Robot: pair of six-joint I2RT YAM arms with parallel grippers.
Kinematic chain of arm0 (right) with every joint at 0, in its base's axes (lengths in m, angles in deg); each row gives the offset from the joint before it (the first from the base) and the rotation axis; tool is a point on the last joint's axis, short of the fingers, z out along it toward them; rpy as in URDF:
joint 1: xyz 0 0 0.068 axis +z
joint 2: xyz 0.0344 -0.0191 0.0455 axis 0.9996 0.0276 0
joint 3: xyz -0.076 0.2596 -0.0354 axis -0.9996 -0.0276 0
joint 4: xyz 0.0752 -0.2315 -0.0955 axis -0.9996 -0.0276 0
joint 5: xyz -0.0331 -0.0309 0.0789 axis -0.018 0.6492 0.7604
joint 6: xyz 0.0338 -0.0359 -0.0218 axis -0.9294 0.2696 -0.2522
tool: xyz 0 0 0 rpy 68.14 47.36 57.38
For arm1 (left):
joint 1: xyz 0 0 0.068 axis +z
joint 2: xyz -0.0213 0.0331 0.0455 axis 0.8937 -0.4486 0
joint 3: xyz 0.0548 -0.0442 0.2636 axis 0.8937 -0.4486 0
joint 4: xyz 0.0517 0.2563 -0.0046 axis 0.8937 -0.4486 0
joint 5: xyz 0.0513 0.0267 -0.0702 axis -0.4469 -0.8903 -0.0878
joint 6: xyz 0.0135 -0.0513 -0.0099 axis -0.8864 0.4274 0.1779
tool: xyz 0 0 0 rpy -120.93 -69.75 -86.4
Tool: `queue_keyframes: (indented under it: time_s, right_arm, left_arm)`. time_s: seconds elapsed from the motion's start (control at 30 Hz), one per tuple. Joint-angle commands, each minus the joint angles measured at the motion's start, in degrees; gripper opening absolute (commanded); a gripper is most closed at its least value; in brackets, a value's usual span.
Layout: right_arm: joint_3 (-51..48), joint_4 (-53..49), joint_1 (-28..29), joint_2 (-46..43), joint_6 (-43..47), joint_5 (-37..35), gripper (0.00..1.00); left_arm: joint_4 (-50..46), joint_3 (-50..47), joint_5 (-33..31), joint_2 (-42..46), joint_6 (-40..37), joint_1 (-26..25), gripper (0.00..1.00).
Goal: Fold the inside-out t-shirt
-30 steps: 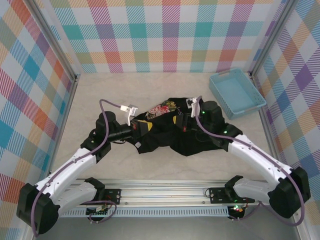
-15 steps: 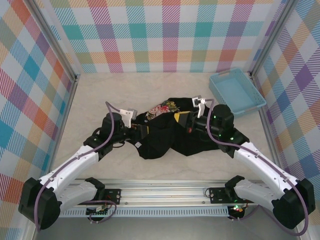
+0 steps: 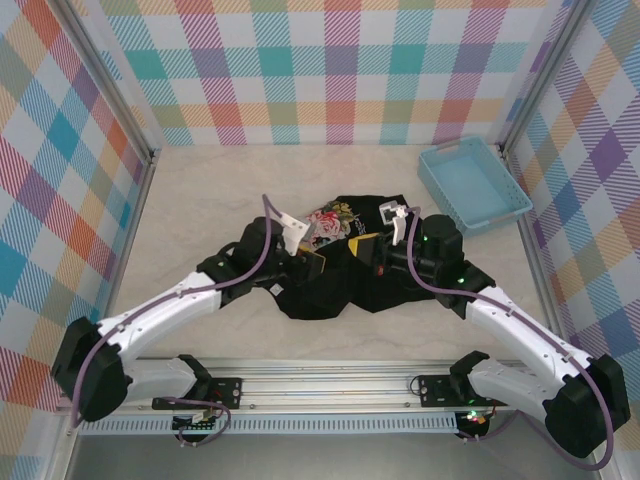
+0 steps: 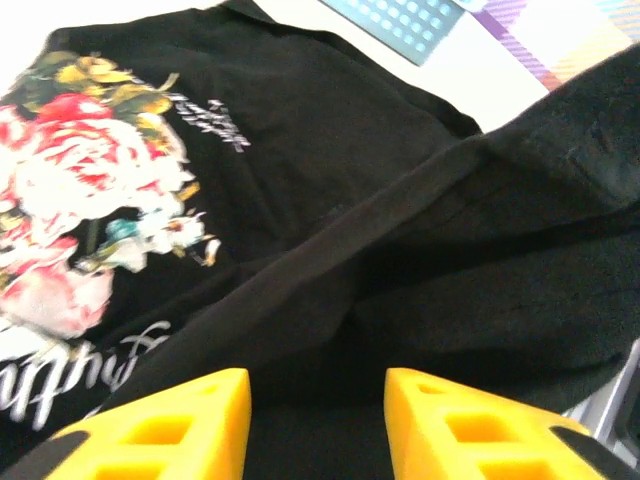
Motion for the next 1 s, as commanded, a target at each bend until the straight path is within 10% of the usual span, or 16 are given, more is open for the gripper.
queue_keyframes:
  time_s: [0.0,0.47,0.7,0.97]
  right_arm:
    - [-0.87,0.95,-0.34,-1.06,1.17,1.28,0.0]
    - [-2.77,1.47,-0.61,-3.22,0.38,0.21,0.0]
    - [-2.58,-4.89,-1.22,-5.09,2.14,-7.09,0.0]
    - [-1.29,-12.08,-1.31,-6.15,8.18,-19.51,0.0]
  left_arm:
    - [1.69,3.46,4.22,-4.51,-2.7,-0.79,0.37]
    - [10.53,11.3,9.02,-22.18,-4.11,-0.79,0.66]
    - [13.72,11.39,8.91,-21.01,-0.44,-0.1,0.2]
    - [11.19,6.86,20.59,-7.06,6.11,5.17,0.04]
